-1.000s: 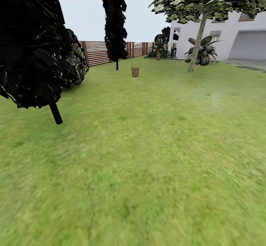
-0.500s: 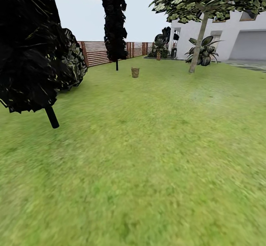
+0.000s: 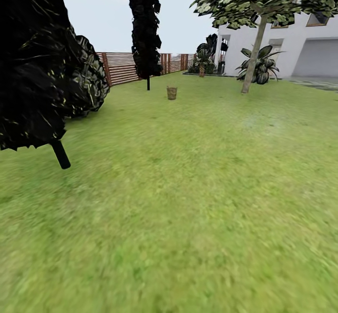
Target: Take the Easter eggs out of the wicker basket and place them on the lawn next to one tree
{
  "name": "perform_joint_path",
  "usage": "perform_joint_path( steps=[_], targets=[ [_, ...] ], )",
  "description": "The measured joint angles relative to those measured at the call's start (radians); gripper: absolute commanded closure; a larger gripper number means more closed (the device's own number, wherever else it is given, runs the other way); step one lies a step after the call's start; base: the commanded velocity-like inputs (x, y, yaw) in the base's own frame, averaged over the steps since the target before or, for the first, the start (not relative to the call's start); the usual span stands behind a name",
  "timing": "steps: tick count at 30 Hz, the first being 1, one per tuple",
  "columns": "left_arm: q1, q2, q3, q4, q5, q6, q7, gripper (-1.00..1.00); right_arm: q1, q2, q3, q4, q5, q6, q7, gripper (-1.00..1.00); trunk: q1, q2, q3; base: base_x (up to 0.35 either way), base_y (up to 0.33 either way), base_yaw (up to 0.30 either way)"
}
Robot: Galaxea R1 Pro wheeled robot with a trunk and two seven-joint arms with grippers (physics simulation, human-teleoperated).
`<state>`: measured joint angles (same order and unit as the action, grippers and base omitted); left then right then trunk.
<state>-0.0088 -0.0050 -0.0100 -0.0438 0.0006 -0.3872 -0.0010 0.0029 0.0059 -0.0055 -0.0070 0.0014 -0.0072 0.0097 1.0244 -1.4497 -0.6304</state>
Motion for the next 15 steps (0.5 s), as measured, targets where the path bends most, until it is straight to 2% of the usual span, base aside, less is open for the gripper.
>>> perform_joint_path(
  steps=[15],
  targets=[
    [0.000, 0.000, 0.000, 0.000, 0.001, -0.001, 0.000, -1.00, 0.000, 0.000, 0.002, 0.001, 0.000, 0.000, 0.000, -1.00, 0.000, 0.000, 0.000, 0.341, 0.000, 0.000]
  ],
)
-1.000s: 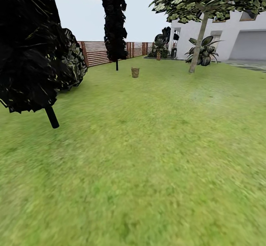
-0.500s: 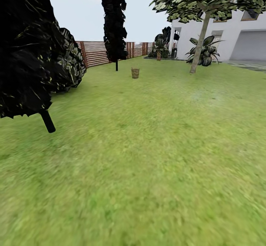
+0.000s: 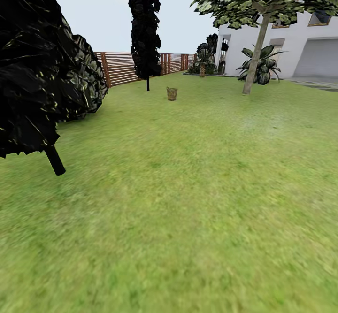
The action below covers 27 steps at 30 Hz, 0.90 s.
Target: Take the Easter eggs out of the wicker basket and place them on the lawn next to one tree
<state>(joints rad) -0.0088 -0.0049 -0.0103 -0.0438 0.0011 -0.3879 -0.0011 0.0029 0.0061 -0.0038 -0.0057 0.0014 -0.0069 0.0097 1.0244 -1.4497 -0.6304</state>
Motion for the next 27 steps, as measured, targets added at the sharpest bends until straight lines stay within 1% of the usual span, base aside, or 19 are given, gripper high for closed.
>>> perform_joint_path(
  steps=[27],
  targets=[
    [0.000, 0.000, -0.001, 0.000, -0.001, 0.000, 0.003, -1.00, 0.000, 0.000, 0.000, 0.000, 0.000, 0.000, 0.000, -1.00, 0.000, 0.000, 0.000, 0.341, 0.000, 0.000]
  ],
)
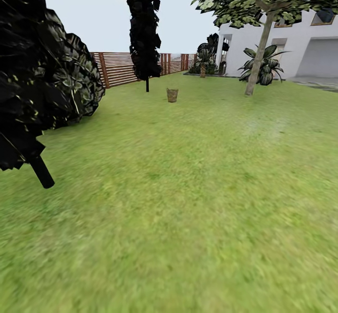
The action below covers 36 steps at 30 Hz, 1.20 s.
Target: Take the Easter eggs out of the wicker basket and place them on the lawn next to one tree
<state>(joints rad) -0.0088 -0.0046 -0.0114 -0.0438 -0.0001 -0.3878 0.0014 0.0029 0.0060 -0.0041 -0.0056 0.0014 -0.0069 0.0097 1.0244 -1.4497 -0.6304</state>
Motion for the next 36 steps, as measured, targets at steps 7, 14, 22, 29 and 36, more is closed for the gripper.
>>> perform_joint_path(
  steps=[7, 14, 22, 29, 36],
  targets=[
    [0.000, 0.000, 0.000, 0.000, 0.000, 0.000, 0.000, -1.00, 0.000, 0.000, 0.000, 0.000, 0.000, 0.000, 0.000, -1.00, 0.000, 0.000, 0.000, 0.341, 0.000, 0.000],
    [0.000, 0.000, 0.000, 0.000, 0.000, 0.000, 0.000, -1.00, 0.000, 0.000, 0.001, 0.000, 0.000, 0.000, 0.000, -1.00, 0.000, 0.000, 0.000, 0.341, 0.000, 0.000],
    [0.000, 0.000, 0.000, 0.000, 0.000, 0.000, 0.000, -1.00, 0.000, 0.000, 0.001, 0.000, 0.000, 0.000, 0.000, -1.00, 0.000, 0.000, 0.000, 0.341, 0.000, 0.000],
    [0.000, 0.000, 0.000, 0.000, 0.000, 0.000, 0.000, -1.00, 0.000, 0.000, 0.000, 0.000, 0.000, 0.000, 0.000, -1.00, 0.000, 0.000, 0.000, 0.341, 0.000, 0.000],
    [0.000, 0.000, 0.000, 0.000, 0.000, 0.000, 0.000, -1.00, 0.000, 0.000, 0.000, 0.000, 0.000, 0.000, 0.000, -1.00, 0.000, 0.000, 0.000, 0.341, 0.000, 0.000]
  ],
)
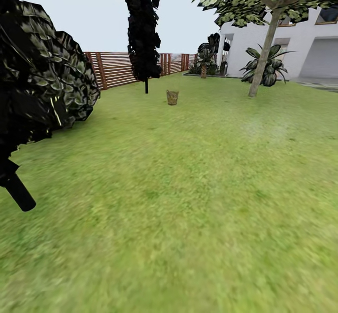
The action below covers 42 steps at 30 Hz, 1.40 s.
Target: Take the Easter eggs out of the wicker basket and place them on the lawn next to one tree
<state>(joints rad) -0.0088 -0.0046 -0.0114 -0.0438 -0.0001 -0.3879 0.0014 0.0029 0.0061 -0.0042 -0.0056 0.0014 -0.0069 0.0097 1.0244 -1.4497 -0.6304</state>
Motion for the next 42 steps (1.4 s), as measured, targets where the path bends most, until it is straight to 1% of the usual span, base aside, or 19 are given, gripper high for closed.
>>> perform_joint_path(
  steps=[42],
  targets=[
    [0.000, 0.000, 0.007, 0.000, 0.005, 0.000, 0.001, -1.00, 0.000, -0.002, 0.000, -0.001, 0.001, 0.000, 0.000, -1.00, 0.000, 0.000, 0.000, 0.341, 0.000, 0.000]
  ],
)
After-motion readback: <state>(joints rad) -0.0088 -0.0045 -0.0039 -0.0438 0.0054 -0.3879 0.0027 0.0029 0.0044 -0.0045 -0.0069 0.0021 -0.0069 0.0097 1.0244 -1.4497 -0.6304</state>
